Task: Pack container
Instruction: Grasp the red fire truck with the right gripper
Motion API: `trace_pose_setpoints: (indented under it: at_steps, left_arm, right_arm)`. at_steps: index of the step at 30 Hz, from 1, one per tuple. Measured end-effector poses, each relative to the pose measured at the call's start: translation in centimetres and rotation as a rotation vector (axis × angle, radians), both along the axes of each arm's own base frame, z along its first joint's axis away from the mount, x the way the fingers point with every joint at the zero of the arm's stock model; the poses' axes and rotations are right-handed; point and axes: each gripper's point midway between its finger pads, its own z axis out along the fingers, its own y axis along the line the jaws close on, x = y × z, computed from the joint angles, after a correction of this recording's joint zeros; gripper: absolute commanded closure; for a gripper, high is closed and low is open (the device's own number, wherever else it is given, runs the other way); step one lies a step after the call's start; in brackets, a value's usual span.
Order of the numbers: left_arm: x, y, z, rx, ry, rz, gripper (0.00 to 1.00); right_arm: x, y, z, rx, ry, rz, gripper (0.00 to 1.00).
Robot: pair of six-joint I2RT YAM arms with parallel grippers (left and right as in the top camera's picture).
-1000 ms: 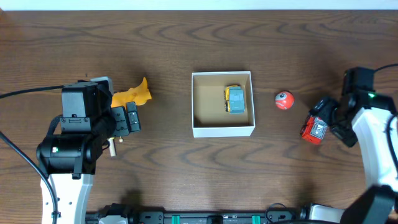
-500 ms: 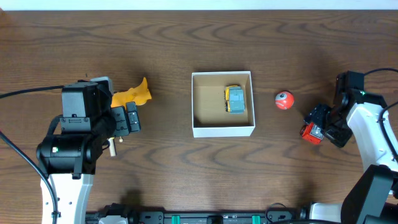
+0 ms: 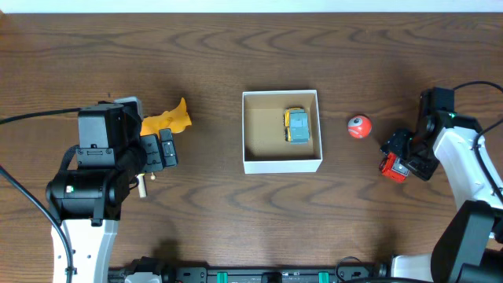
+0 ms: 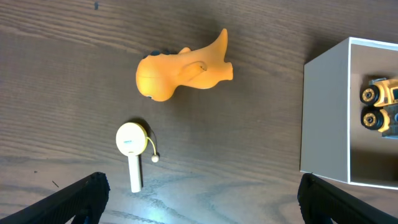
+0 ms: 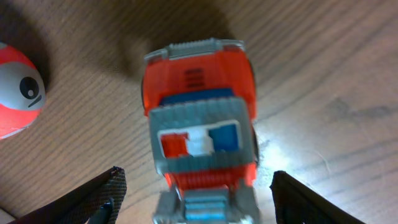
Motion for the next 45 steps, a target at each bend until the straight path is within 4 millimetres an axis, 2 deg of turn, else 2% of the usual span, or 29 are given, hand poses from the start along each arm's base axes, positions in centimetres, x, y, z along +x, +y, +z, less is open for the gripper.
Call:
trace_pose_setpoints:
  at_steps: [3,7,13,21,26,38,40,45]
  left_arm:
    - [0.0,0.0,0.0,0.0,0.0,0.0,0.02]
    - [0.0,0.0,0.0,0.0,0.0,0.0,0.02]
    - [0.0,0.0,0.0,0.0,0.0,0.0,0.02]
    - [0.0,0.0,0.0,0.0,0.0,0.0,0.02]
    - [0.0,0.0,0.0,0.0,0.0,0.0,0.02]
    - [0.0,0.0,0.0,0.0,0.0,0.0,0.02]
    - [0.0,0.0,0.0,0.0,0.0,0.0,0.02]
    - [0.0,0.0,0.0,0.0,0.0,0.0,0.02]
  right_arm:
    - [0.22,0.04,-0.41,0.004,0.003,0.021,0.21]
    - [0.48,0.09,-0.49,0.005,-0.005,0.048,0.27]
    - [0.43,0.18,-0.51,0.008,-0.002,0.071,0.51]
    - [0.45,0.19,-0.48,0.008,-0.003,0.076,0.65]
    - [0.45,0.19,-0.47,0.007,-0.004,0.076,0.79]
    - [0.45,0.19,-0.47,0.007,-0.004,0.077,0.89]
    - [0.45,0.19,-0.46,0.007,-0.004,0.077,0.98]
    - [0.47,0.18,-0.36,0.007,-0.007,0.076,0.99]
